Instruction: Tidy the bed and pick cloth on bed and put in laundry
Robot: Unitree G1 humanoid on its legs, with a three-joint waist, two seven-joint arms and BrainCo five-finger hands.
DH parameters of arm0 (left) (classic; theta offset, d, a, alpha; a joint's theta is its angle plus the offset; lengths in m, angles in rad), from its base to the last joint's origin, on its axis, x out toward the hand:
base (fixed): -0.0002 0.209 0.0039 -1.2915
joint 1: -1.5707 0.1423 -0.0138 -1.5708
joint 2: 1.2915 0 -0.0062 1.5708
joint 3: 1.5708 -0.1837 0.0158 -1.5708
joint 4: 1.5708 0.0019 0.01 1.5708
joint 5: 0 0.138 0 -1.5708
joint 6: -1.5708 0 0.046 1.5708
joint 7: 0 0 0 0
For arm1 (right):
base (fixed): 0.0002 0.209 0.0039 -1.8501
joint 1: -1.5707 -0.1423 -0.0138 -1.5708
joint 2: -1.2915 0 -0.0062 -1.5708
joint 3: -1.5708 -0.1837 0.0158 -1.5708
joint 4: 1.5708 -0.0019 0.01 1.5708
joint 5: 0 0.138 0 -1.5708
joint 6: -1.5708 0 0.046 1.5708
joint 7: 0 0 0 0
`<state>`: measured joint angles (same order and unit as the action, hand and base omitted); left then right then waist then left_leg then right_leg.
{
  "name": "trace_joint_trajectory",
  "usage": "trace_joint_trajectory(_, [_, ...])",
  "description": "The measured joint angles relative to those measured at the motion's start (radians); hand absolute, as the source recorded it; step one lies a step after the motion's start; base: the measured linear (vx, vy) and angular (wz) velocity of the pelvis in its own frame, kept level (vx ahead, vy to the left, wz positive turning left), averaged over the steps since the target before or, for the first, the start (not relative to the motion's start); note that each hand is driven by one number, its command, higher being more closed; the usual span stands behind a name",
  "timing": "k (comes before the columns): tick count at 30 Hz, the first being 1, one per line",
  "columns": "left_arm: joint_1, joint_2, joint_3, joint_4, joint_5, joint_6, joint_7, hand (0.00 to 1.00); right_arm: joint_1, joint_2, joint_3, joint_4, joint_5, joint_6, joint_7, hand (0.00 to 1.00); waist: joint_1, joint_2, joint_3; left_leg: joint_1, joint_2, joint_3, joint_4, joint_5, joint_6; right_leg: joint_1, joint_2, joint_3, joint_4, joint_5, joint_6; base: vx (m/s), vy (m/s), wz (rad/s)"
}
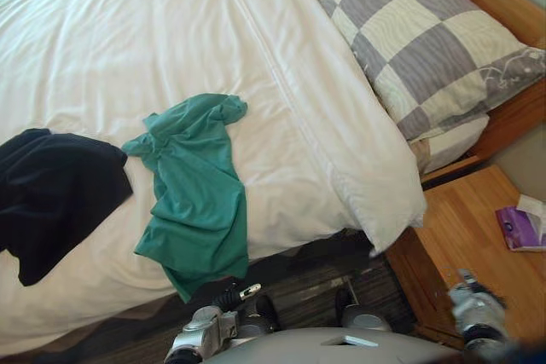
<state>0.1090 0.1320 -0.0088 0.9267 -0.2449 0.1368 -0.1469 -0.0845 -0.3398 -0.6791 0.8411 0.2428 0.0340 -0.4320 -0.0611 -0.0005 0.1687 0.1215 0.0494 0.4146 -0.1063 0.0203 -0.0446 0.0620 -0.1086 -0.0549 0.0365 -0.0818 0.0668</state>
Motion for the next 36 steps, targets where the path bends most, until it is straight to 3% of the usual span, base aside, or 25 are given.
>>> trace_joint_trajectory(5, [0.025,0.033,-0.004,-0.001,-0.020,0.014,-0.001,0.00,-0.042,-0.047,0.123,-0.175,-0.090,-0.041,0.068,1.00,-0.001,-0.009,-0.027,-0.006,0.001,0.001,0.000,-0.005,0.002,-0.021,-0.002,0.004,0.011,-0.011,0.005,-0.07,0.012,-0.01])
trace_joint_trajectory(8, [0.035,0.038,-0.007,-0.001,-0.038,0.013,0.000,0.00,-0.076,-0.056,0.188,-0.249,-0.025,-0.062,0.171,1.00,0.002,-0.003,-0.034,-0.018,-0.003,0.008,0.000,-0.009,0.007,-0.021,-0.009,0.010,0.006,-0.009,0.008,0.00,0.027,-0.03])
trace_joint_trajectory(9, [0.039,0.041,-0.006,-0.001,-0.044,0.012,-0.001,0.00,-0.101,-0.056,0.212,-0.282,0.053,-0.074,0.232,1.00,0.001,0.001,-0.036,-0.017,-0.008,0.008,0.000,-0.009,0.009,-0.023,-0.014,0.011,0.005,-0.001,0.020,0.05,0.042,0.01])
trace_joint_trajectory(11, [0.051,0.044,-0.007,-0.001,-0.049,0.006,-0.003,0.00,-0.154,-0.056,0.248,-0.319,0.189,-0.090,0.327,1.00,0.004,0.005,-0.038,-0.017,-0.016,0.009,0.001,-0.001,0.022,-0.022,-0.020,0.011,0.005,0.016,0.010,0.06,0.048,-0.01])
trace_joint_trajectory(16, [0.071,0.051,-0.011,-0.002,-0.081,0.003,-0.008,0.00,-0.327,-0.053,0.316,-0.424,0.487,-0.095,0.444,1.00,0.024,0.018,-0.009,-0.020,-0.022,-0.003,0.004,0.004,0.028,-0.018,-0.025,0.000,0.005,0.020,0.005,0.04,0.025,0.07])
trace_joint_trajectory(21, [0.060,0.037,-0.032,-0.024,-0.162,-0.002,-0.008,0.00,-0.481,-0.015,0.346,-0.536,0.644,-0.097,0.447,1.00,0.025,0.067,0.073,-0.081,-0.017,-0.015,0.005,0.033,0.042,-0.075,-0.023,-0.006,0.011,0.044,-0.006,-0.08,0.007,0.12])
trace_joint_trajectory(29, [-0.009,0.040,-0.069,-0.042,-0.268,-0.029,0.030,0.00,-0.512,0.030,0.418,-0.606,0.720,-0.123,0.358,1.00,0.026,0.125,0.243,-0.200,-0.015,-0.014,0.007,0.076,0.064,-0.200,-0.018,0.011,0.013,0.093,-0.005,-0.09,0.005,-0.03])
trace_joint_trajectory(36, [-0.086,0.023,-0.131,-0.041,-0.297,-0.054,0.045,0.00,-0.547,0.046,0.473,-0.361,0.810,-0.169,0.364,1.00,0.052,0.182,0.276,-0.280,-0.016,-0.015,0.007,0.098,0.070,-0.275,-0.021,0.002,0.011,0.113,-0.006,0.02,0.007,0.05])
